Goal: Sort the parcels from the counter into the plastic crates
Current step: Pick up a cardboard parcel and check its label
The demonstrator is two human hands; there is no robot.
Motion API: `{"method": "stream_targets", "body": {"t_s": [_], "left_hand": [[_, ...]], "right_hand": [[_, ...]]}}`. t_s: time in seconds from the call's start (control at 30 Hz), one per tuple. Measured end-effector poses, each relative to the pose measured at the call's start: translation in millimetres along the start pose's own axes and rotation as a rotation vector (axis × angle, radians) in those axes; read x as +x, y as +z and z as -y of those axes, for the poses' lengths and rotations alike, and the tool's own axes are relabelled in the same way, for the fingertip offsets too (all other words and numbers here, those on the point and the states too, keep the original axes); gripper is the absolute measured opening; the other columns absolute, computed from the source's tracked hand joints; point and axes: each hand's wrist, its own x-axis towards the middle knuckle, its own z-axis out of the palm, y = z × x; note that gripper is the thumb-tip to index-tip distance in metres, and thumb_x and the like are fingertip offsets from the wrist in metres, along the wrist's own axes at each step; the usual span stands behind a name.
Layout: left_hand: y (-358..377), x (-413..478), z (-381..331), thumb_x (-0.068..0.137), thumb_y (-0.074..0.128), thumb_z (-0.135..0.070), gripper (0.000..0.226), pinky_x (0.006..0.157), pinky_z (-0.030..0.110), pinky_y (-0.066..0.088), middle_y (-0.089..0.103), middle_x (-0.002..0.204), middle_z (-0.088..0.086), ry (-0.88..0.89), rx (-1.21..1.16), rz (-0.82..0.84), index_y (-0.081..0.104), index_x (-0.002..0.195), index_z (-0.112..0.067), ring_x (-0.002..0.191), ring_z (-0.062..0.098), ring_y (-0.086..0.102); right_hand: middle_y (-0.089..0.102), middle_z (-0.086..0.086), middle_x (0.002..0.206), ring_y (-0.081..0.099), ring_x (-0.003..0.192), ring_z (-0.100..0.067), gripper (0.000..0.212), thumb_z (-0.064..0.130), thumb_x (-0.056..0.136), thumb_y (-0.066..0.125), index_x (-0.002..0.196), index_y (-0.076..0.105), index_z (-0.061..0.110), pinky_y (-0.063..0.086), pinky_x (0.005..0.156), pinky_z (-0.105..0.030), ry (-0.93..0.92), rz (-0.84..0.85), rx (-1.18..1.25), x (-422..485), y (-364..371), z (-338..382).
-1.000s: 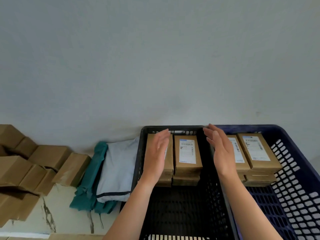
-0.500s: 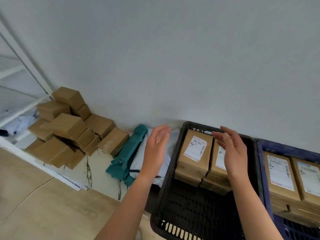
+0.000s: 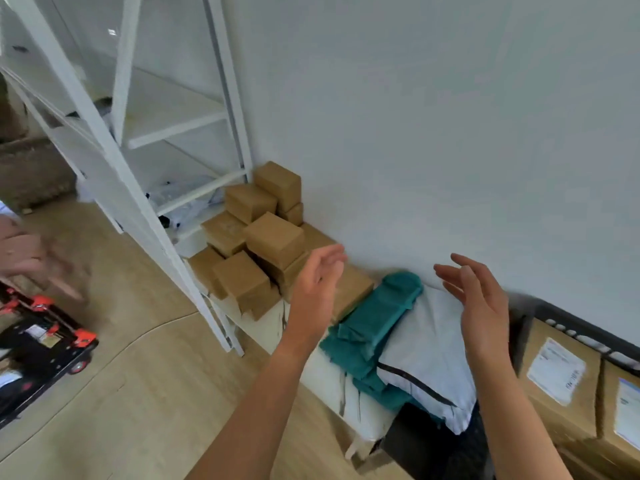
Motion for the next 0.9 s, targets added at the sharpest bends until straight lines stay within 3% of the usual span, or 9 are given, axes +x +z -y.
{"method": "stream_targets", "body": {"t_s": [0.13,0.37,0.67,0.8,0.9], "left_hand": [[-81,28,-3,0.11,0.05,-0.02,0.025,0.111,0.033,0.047,0.073,0.118,-0.017,-0.005,-0.003,-0.059,0.066,0.128,-0.028,0.12,0.002,0.064],[-171,65,-4,0.111,0.048,-0.023,0.025,0.112,0.03,0.045,0.072,0.119,-0.016,-0.003,-0.01,-0.092,0.066,0.127,-0.03,0.121,0.0,0.063],[-204,131,16,0.11,0.046,-0.031,0.028,0.109,0.027,0.046,0.068,0.127,-0.019,-0.071,0.047,-0.024,0.064,0.131,-0.037,0.124,-0.003,0.06],[-202,183,26,0.11,0.045,-0.036,0.029,0.092,0.017,0.044,0.067,0.123,-0.02,-0.122,0.117,0.063,0.062,0.134,-0.035,0.114,-0.009,0.06],[-193,235,35,0.11,0.044,-0.038,0.033,0.085,0.018,0.043,0.065,0.125,-0.017,-0.132,0.237,0.14,0.059,0.138,-0.031,0.113,-0.005,0.058]], "right_hand": [[0.079,-0.001,0.11,0.072,0.111,-0.015,0.029,0.023,0.112,0.044,0.126,0.069,0.02,0.05,0.11,-0.05,-0.025,0.063,0.008,1,87,9],[0.079,0.003,0.108,0.071,0.112,-0.012,0.028,0.022,0.112,0.045,0.125,0.069,0.021,0.053,0.107,-0.043,-0.074,0.165,0.005,-3,202,31],[0.079,0.001,0.11,0.072,0.11,-0.011,0.029,0.023,0.112,0.043,0.126,0.068,0.019,0.053,0.103,-0.034,0.001,0.194,-0.018,37,271,19],[0.078,-0.001,0.112,0.072,0.11,-0.013,0.03,0.025,0.112,0.044,0.128,0.067,0.017,0.054,0.1,-0.033,0.117,0.178,-0.026,77,295,-13],[0.077,-0.004,0.113,0.072,0.109,-0.014,0.03,0.027,0.111,0.046,0.13,0.066,0.014,0.054,0.098,-0.033,0.223,0.173,-0.018,116,312,-51]]}}
